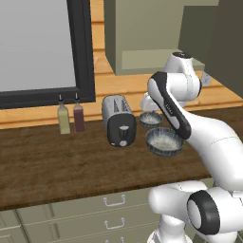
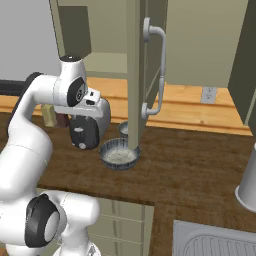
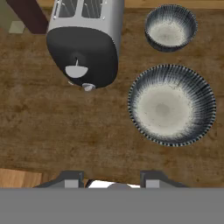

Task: Pick up the bowls on the counter and stack them on top of one another in the open cabinet. Place the smaller bowl on top of the larger bowl.

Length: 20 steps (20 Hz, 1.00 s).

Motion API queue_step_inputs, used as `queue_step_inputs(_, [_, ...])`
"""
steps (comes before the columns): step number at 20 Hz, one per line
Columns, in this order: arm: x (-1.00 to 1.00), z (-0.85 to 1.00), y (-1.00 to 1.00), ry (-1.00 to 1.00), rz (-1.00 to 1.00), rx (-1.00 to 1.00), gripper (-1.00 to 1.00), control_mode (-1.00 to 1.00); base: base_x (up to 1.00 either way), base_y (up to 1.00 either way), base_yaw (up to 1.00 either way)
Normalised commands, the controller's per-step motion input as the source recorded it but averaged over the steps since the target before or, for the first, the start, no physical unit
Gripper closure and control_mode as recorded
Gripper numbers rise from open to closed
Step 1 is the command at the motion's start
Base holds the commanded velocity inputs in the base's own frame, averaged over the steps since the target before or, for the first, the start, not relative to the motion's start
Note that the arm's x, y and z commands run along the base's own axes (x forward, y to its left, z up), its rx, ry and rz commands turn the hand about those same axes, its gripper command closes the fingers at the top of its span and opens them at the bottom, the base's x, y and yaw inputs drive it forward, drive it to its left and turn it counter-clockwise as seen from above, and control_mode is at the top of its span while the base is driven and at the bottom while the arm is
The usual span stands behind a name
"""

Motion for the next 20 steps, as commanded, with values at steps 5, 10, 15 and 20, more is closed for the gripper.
queue_step_inputs(5, [-0.26,-0.02,0.00,-0.02,0.00,0.00,-1.00,-1.00,0.00,0.00,0.00])
queue_step_inputs(10, [-0.47,-0.37,-0.02,0.06,0.00,-0.01,-1.00,-1.00,0.00,0.00,0.00])
queue_step_inputs(15, [-0.15,-0.39,-0.71,0.00,0.00,0.06,-1.00,-1.00,0.00,0.00,0.00])
queue_step_inputs(20, [0.39,-0.24,-0.79,0.00,0.00,0.13,-1.00,-1.00,0.00,0.00,0.00])
